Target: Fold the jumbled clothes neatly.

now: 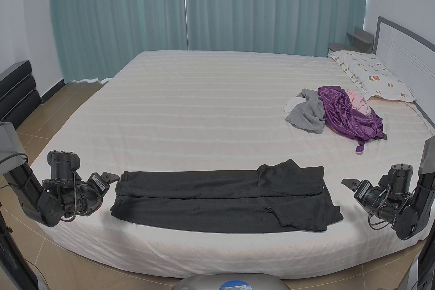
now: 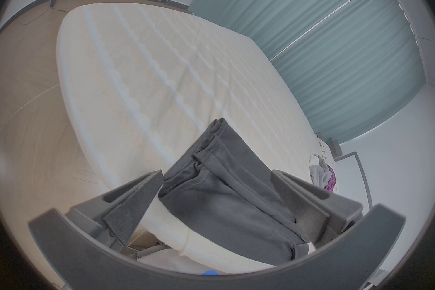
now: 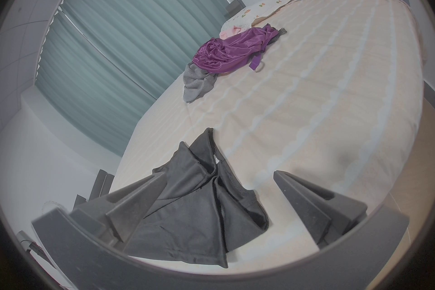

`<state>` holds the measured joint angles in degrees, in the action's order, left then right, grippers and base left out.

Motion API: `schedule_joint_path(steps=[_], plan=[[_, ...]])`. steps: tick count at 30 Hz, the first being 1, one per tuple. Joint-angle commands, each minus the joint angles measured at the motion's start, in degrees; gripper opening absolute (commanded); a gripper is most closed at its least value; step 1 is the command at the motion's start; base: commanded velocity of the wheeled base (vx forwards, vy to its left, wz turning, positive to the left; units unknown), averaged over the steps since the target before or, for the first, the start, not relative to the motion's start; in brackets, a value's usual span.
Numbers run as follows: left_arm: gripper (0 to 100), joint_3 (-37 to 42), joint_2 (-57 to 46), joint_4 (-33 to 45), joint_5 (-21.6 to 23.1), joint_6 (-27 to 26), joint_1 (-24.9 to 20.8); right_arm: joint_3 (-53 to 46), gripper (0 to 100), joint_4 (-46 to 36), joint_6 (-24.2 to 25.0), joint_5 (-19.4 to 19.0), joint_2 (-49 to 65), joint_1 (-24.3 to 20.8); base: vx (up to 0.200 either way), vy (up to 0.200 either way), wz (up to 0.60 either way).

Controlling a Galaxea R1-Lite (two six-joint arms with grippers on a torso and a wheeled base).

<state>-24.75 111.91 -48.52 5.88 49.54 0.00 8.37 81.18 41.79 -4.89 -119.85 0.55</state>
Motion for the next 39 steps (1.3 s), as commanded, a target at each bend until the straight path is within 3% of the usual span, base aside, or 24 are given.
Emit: schedule_joint_path(steps=[1,6,33,34,39], plan=[[100,-0.3,0.15,0.0,1.07,0.03,-0.18,-0.03,100,0.03,0.13,-0.39,0.14,-0.11,0.2,0.0,0.0],[100,-1.53,2.44,-0.08,3.26,-0.06,-0.26,-0.03,100,-0.05,0.22,-1.62,-0.13,-0.2,0.04,0.0,0.0],[100,-6.63,10.35,2.82,-1.31,-0.85,-0.62,0.15,100,0.03,1.63,-2.14,-2.06,-2.22,0.0,0.0,0.0],[0,-6.81,10.35,3.17,-1.48,-0.85,-0.62,0.15,100,0.03,1.72,-2.14,-1.97,-2.22,0.0,0.0,0.0],[0,-6.01,9.03,3.34,-1.66,-0.68,-0.62,0.15,100,-0.05,1.72,-2.14,-1.79,-3.01,0.0,0.0,0.0]])
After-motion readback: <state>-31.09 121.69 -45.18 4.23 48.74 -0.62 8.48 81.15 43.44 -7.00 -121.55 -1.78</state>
